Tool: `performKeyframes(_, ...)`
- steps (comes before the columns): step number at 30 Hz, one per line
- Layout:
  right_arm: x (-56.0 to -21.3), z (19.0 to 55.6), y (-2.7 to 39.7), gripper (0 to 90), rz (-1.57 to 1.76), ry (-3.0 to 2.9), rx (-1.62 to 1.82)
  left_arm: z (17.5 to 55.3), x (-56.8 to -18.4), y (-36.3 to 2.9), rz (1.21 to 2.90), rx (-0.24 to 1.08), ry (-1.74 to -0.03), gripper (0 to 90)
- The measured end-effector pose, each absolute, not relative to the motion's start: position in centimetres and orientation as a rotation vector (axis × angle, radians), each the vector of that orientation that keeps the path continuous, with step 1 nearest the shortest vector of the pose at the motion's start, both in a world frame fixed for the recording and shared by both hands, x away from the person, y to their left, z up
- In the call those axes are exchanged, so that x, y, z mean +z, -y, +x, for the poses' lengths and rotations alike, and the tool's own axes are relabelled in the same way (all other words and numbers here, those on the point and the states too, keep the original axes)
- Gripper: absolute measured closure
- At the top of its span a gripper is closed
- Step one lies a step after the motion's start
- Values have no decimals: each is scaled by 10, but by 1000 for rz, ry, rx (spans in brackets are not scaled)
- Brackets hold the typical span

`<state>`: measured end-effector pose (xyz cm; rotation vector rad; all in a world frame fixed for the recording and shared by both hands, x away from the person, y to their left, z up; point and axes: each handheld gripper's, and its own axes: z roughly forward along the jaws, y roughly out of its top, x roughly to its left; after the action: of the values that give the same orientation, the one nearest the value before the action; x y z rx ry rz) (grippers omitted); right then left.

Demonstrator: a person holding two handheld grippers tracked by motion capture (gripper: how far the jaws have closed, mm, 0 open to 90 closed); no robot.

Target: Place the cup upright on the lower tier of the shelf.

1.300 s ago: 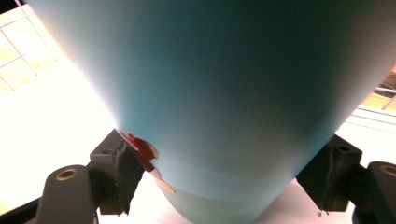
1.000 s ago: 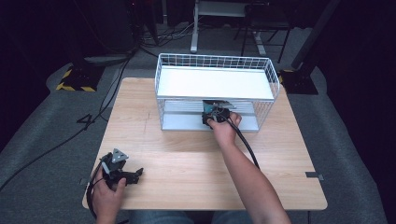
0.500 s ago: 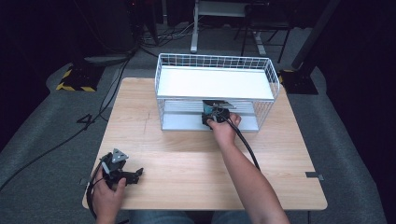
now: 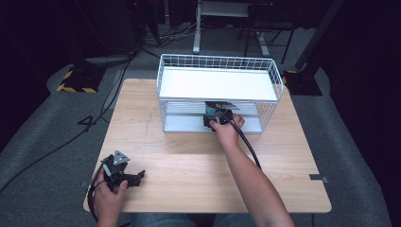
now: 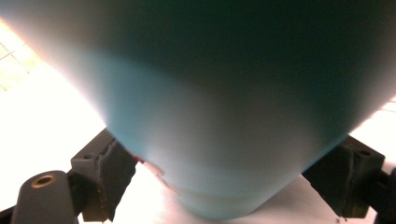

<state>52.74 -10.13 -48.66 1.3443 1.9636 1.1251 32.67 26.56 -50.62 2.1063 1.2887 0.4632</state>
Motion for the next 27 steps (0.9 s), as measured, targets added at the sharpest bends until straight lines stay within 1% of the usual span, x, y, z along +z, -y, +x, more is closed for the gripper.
performKeyframes(11,-478,520,107,165,1363,-1937,1169,327,-506,-266,2110,466,-1286,4)
performKeyframes(15,-475,511,110,163,1400,-1942,1210,327,-506,-266,2109,466,-1285,4)
performKeyframes(27,-452,478,132,166,1347,-2029,1253,327,-506,-266,2107,463,-1288,4)
